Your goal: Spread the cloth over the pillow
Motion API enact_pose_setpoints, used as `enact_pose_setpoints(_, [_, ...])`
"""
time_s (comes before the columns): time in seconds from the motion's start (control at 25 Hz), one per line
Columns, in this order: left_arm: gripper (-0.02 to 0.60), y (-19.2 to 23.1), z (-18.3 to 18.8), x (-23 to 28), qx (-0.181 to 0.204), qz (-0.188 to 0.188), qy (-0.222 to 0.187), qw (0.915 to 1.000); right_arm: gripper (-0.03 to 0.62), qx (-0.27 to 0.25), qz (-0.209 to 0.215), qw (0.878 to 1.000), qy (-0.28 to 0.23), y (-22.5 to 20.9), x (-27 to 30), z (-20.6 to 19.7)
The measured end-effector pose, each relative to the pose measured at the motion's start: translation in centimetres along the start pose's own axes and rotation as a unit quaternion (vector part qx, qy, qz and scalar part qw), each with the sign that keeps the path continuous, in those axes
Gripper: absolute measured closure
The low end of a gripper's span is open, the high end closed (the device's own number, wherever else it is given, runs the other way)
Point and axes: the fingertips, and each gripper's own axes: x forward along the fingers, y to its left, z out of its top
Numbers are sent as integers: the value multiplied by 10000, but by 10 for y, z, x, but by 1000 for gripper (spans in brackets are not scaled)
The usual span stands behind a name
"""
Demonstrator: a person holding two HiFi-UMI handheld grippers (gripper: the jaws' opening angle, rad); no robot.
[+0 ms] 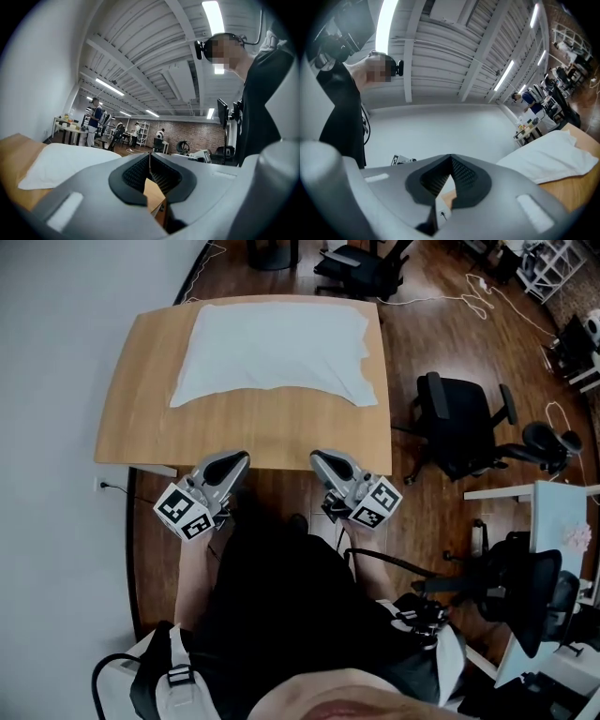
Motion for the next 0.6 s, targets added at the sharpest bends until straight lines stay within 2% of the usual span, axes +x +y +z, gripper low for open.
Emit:
enact_pose_setpoints(0.12, [578,9,9,-8,174,-44,165,9997,591,-89,-82,9999,59,5,10,2])
enact_pose_setpoints(0.2, [578,1,31,-32,338,75,234,9991,592,-84,107,9999,-17,30,28,8])
enact_pose_setpoints(0.36, [578,-53,59,-69,497,303,235,9980,591,-78,465,9988,-114,91,21,28])
enact_pose_setpoints(0.44, [578,-76,59,-72,506,315,195,9980,591,-117,534,9985,-72,107,6,31])
enact_pose_setpoints(0.6, [578,-95,39,-63,385,245,45,9989,591,-212,473,9986,120,107,-22,24])
